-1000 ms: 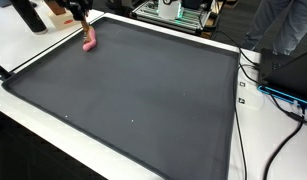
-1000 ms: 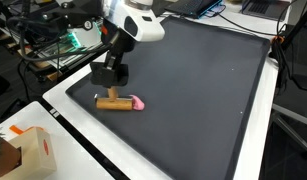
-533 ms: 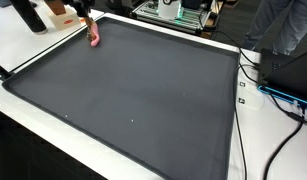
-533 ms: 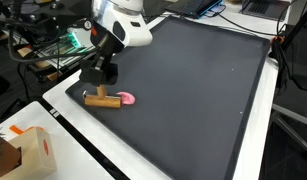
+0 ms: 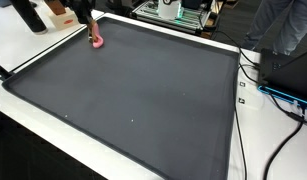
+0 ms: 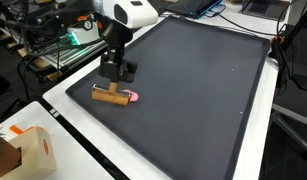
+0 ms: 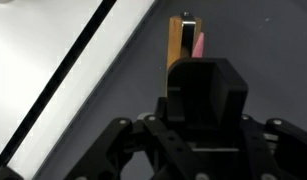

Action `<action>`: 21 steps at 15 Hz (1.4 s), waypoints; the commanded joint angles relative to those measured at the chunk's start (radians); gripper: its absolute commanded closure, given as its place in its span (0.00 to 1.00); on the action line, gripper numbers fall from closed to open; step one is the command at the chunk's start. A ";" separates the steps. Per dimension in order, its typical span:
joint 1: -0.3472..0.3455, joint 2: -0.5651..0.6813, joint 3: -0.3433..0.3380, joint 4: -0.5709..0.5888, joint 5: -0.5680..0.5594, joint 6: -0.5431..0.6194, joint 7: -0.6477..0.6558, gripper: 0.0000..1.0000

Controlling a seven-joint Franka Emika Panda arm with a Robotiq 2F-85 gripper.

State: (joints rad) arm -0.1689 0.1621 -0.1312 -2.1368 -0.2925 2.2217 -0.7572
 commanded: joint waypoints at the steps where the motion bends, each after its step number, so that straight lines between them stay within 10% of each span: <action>1: -0.019 -0.010 0.015 -0.057 0.106 0.107 -0.060 0.76; 21: 0.000 -0.047 0.131 -0.154 0.483 0.431 -0.343 0.76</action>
State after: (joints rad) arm -0.1800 0.1421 -0.0227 -2.2657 0.1467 2.6297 -1.0417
